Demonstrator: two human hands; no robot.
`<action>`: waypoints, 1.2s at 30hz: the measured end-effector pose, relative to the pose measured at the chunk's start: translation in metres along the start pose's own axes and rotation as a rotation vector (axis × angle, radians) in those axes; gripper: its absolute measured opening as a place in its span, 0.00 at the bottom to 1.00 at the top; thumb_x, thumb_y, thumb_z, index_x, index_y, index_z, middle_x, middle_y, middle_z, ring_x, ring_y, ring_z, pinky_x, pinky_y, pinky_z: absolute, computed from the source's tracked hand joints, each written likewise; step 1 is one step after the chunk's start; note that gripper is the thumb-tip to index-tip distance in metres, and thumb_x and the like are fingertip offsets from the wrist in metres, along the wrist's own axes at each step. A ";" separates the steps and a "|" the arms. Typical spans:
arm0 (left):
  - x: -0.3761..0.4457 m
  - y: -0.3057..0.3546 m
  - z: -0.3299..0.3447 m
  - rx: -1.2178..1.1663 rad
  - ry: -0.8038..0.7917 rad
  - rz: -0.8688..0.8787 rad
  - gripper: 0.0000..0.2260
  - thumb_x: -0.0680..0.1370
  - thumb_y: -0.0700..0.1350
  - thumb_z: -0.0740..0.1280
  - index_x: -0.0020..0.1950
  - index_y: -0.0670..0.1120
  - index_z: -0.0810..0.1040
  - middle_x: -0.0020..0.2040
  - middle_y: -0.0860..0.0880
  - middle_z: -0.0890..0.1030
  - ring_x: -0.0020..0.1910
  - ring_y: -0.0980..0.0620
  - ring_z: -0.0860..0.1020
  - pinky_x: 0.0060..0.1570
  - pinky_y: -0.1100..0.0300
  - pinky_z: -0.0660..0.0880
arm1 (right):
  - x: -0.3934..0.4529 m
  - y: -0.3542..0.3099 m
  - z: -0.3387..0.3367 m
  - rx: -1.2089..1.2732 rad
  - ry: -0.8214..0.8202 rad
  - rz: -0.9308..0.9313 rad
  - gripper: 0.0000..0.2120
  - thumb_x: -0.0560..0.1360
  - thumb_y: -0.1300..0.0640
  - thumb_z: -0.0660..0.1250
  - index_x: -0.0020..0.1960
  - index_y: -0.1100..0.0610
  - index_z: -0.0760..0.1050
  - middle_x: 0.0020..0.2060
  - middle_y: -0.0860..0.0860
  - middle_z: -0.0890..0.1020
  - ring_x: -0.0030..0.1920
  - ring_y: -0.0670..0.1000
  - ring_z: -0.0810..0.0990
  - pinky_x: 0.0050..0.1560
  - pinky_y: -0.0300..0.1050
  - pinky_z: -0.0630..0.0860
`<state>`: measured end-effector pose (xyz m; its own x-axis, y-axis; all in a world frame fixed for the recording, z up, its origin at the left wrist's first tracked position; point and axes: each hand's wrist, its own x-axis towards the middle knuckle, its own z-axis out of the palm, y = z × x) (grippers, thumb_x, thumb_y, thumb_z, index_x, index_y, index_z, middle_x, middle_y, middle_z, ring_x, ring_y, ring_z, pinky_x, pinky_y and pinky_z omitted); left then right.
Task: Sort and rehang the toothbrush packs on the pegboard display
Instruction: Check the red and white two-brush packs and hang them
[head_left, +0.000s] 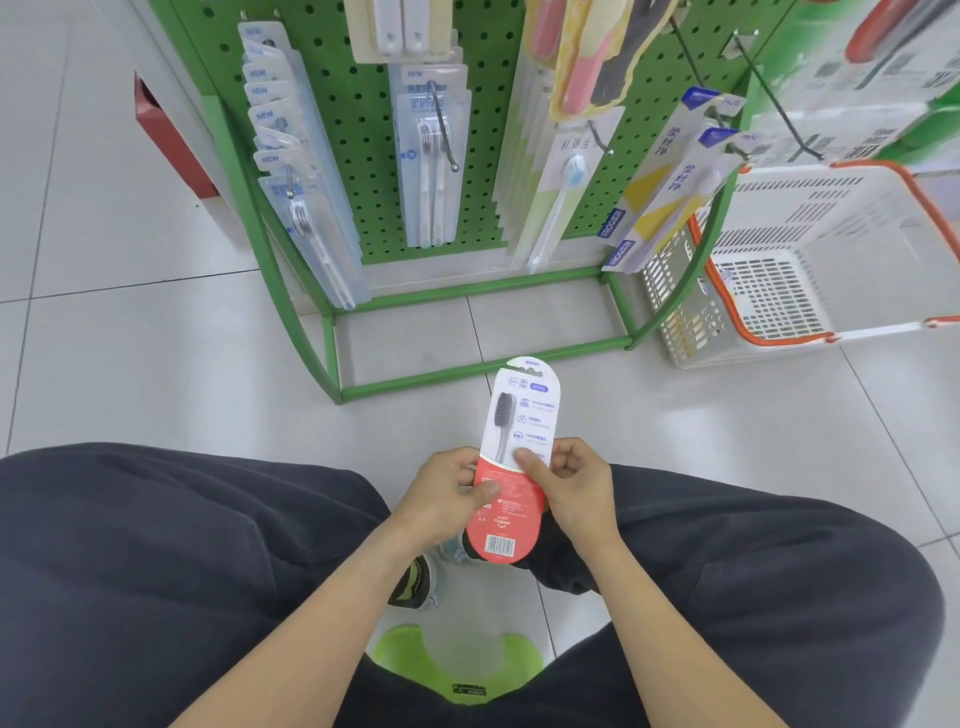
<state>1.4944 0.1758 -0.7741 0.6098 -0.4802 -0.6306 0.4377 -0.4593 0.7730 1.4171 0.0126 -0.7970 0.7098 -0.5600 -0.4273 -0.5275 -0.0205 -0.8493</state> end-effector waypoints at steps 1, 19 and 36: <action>-0.001 0.000 0.001 0.015 -0.030 -0.007 0.12 0.80 0.41 0.71 0.63 0.48 0.79 0.53 0.49 0.86 0.51 0.51 0.85 0.53 0.53 0.83 | 0.002 0.000 -0.001 0.005 0.014 0.006 0.15 0.70 0.52 0.80 0.48 0.58 0.78 0.41 0.52 0.86 0.41 0.52 0.87 0.41 0.46 0.84; -0.004 -0.003 -0.001 0.303 -0.225 0.014 0.16 0.81 0.43 0.69 0.68 0.52 0.76 0.61 0.51 0.83 0.57 0.52 0.82 0.53 0.60 0.80 | 0.013 -0.013 -0.008 -0.138 0.229 0.025 0.23 0.79 0.38 0.65 0.42 0.59 0.73 0.34 0.49 0.79 0.33 0.46 0.78 0.32 0.35 0.72; 0.004 -0.019 0.011 -0.129 0.092 -0.144 0.11 0.81 0.42 0.68 0.63 0.49 0.79 0.56 0.48 0.85 0.53 0.48 0.84 0.57 0.45 0.81 | -0.001 0.005 -0.001 -0.188 -0.394 0.056 0.28 0.68 0.53 0.83 0.63 0.53 0.74 0.53 0.48 0.86 0.51 0.46 0.86 0.53 0.49 0.84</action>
<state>1.4811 0.1750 -0.7922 0.5905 -0.3433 -0.7304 0.6016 -0.4160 0.6819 1.4134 0.0125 -0.8011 0.7822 -0.2069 -0.5877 -0.6203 -0.1699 -0.7658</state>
